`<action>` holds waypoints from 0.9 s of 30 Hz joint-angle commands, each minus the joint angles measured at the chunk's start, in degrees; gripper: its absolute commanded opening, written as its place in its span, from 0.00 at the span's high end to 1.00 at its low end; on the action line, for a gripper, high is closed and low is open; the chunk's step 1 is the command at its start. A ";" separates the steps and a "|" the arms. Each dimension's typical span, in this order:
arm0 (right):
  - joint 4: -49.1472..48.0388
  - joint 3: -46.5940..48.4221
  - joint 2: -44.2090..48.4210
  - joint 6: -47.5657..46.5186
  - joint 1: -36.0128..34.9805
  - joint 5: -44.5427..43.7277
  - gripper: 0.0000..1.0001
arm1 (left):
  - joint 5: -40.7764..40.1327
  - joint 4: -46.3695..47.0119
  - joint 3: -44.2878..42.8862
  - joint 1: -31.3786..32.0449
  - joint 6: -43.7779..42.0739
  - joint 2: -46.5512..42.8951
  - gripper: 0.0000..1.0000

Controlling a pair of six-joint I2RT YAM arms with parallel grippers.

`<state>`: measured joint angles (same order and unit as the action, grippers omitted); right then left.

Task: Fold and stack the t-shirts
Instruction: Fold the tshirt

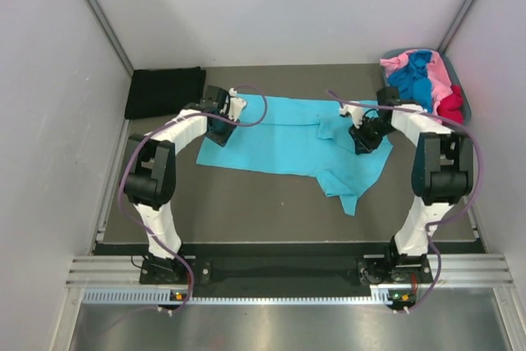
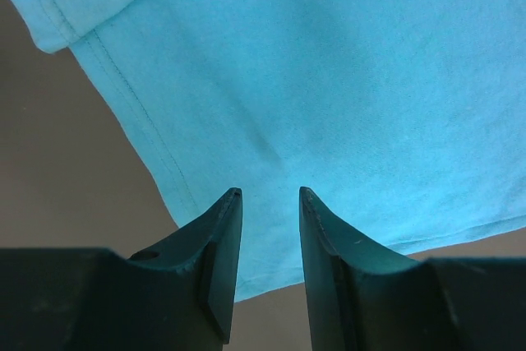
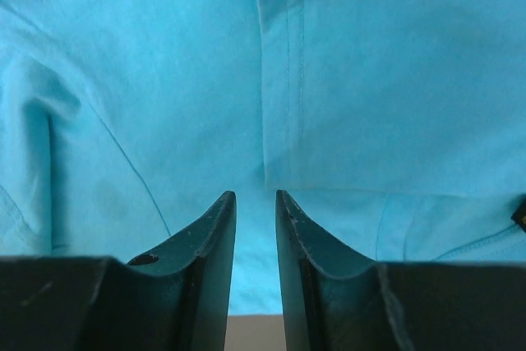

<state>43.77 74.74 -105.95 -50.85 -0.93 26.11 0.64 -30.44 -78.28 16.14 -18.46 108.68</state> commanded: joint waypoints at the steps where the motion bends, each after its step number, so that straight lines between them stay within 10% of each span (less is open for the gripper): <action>1: -1.23 3.21 -1.54 0.31 -1.44 0.96 0.73 | 0.85 1.08 -0.29 -0.23 0.53 -1.81 0.61; 13: -3.16 3.75 -4.00 0.05 -3.29 -2.46 0.73 | 0.23 0.64 -5.48 -0.23 0.62 3.02 0.61; 27: -5.45 -2.58 5.22 -1.70 -3.73 -7.30 0.99 | 0.58 1.08 -6.80 -0.23 0.97 3.90 0.61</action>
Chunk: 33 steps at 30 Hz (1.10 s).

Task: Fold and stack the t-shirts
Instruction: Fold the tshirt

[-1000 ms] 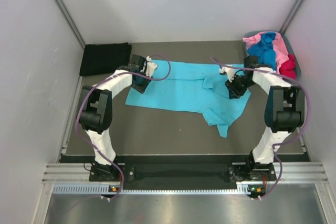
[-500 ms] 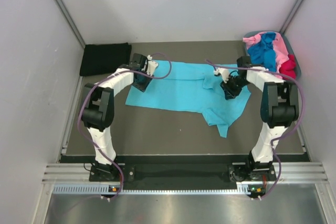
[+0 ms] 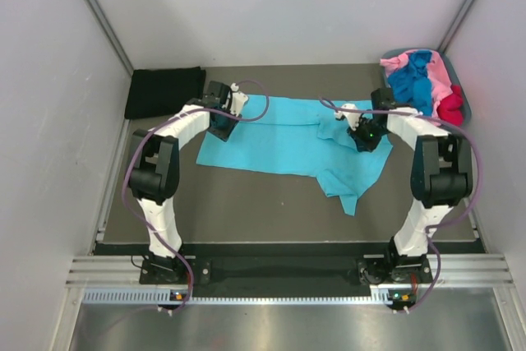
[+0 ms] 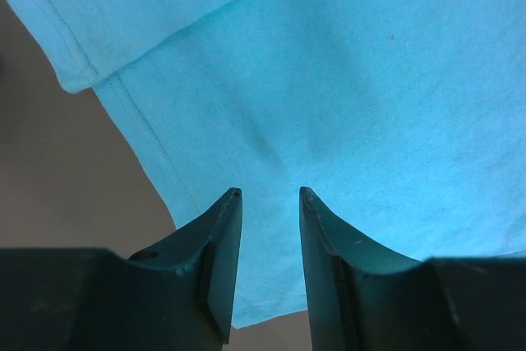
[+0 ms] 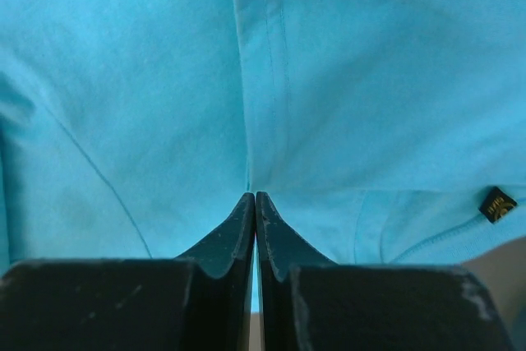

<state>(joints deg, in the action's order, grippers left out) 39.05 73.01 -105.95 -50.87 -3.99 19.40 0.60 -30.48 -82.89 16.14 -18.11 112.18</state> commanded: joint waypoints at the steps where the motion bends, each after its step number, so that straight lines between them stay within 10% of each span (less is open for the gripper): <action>1: -0.47 -1.12 5.58 -1.69 -0.67 -0.68 0.99 | 0.63 1.21 -2.19 -0.23 0.62 0.41 0.60; 33: -4.07 -2.09 3.12 1.39 -2.78 -3.93 0.82 | 1.07 2.00 -1.30 -0.23 0.18 -0.12 0.61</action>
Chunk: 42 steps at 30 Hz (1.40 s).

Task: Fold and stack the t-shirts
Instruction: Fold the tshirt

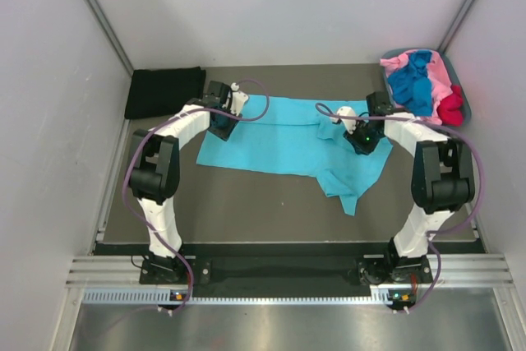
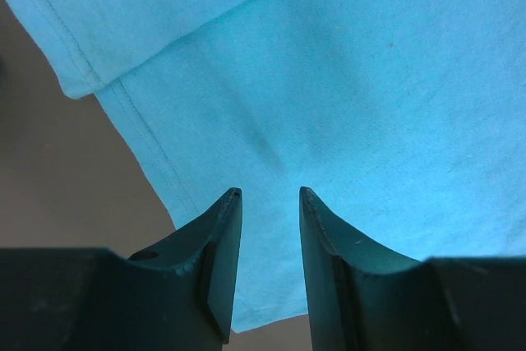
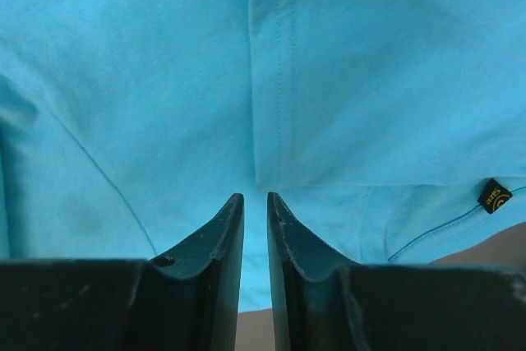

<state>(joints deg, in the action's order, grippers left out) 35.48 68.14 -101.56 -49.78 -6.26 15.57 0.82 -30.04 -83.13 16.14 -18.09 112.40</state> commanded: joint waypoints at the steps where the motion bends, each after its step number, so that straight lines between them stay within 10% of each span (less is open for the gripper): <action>1: -0.33 2.88 -1.62 0.21 -0.59 -0.19 0.81 | 0.85 1.48 -1.50 -0.23 0.16 -0.25 0.61; 42: 0.29 -1.87 5.58 1.44 -0.59 -2.74 1.00 | 2.08 2.18 -3.62 -0.06 1.56 2.12 0.61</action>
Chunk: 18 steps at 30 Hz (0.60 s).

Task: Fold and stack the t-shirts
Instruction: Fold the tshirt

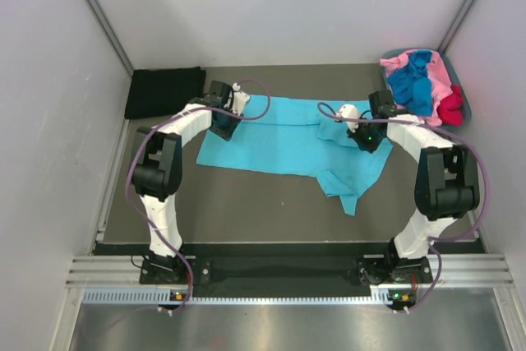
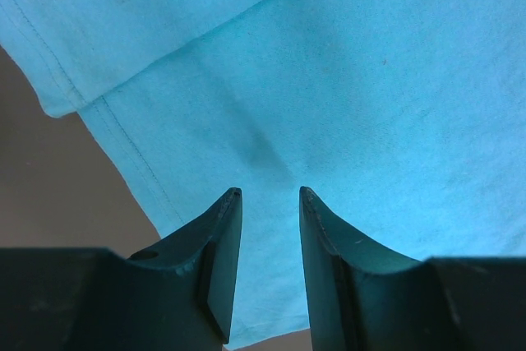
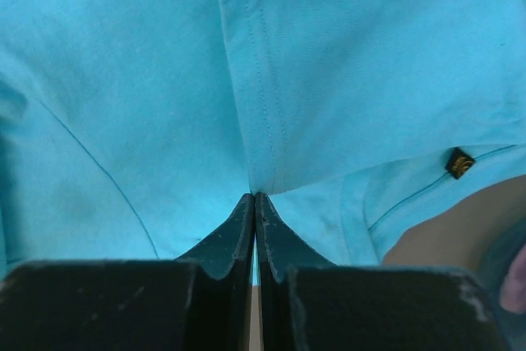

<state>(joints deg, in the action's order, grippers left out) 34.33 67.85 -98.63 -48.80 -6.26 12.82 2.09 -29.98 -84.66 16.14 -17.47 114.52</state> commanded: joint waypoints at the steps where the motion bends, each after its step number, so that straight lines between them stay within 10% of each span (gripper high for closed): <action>1: 1.45 -1.85 3.17 0.28 -0.59 0.01 1.00 | 0.90 2.03 -2.09 -0.23 0.95 0.00 0.61; 13: 1.45 -5.45 5.91 0.01 -0.42 -1.39 0.99 | 1.16 2.20 -2.35 -0.06 1.21 0.09 0.61; 18: 2.23 -5.19 7.65 0.90 -0.51 -2.10 0.76 | -0.15 1.94 -2.70 -0.14 0.69 -0.79 0.61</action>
<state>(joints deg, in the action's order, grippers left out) 36.07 62.61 -94.83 -48.38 -6.26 11.09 2.11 -30.00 -85.03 16.14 -16.84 114.91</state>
